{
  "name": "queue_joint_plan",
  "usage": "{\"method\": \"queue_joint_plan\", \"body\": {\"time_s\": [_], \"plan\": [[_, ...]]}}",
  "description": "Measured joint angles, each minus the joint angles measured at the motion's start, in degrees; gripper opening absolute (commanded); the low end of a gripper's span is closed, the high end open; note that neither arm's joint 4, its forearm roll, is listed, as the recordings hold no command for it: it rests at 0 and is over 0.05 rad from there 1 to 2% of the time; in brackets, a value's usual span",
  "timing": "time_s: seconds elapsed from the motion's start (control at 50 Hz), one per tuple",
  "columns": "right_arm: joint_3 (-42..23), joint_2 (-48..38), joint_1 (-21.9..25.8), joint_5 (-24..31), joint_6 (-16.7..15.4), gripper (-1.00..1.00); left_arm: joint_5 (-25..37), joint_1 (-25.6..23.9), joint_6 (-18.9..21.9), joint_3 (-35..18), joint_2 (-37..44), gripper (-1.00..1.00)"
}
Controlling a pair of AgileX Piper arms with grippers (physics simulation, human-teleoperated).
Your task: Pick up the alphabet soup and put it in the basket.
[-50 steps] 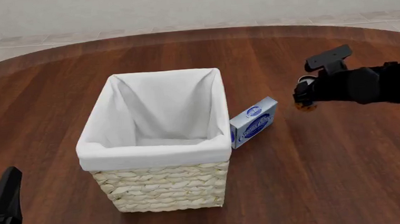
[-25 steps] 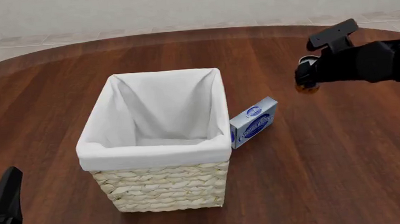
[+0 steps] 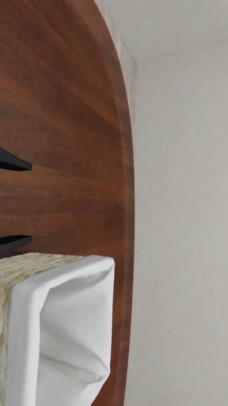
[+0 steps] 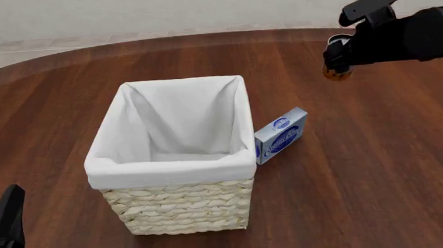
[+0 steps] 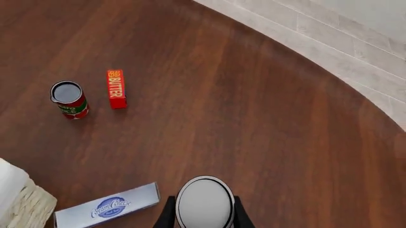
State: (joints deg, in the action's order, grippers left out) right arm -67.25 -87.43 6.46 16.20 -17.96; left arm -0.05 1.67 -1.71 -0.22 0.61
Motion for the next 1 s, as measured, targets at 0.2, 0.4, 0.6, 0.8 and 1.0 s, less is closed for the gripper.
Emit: {"method": "queue_joint_plan", "body": {"time_s": [0.2,0.4,0.6,0.8,1.0], "plan": [[-2.98,0.70,1.70,2.69,-0.63,-1.00,-0.01,-0.07,-0.01,0.00,0.05,1.00],[-6.41,1.01,3.88,5.54,-1.62,-1.00,0.00,-0.04,-0.02,0.00,0.01,1.00],[-10.38,0.99,6.06,8.49,-2.78,-1.00,0.00,0.00,-0.04,0.00,-0.02,1.00],[-13.94,0.75,8.36,10.86,-3.68,-1.00,0.00,0.02,-0.04,0.00,-0.05,1.00],[-17.25,0.06,10.93,12.80,-4.17,-1.00,0.00,0.04,-0.04,0.00,-0.07,1.00]]}}
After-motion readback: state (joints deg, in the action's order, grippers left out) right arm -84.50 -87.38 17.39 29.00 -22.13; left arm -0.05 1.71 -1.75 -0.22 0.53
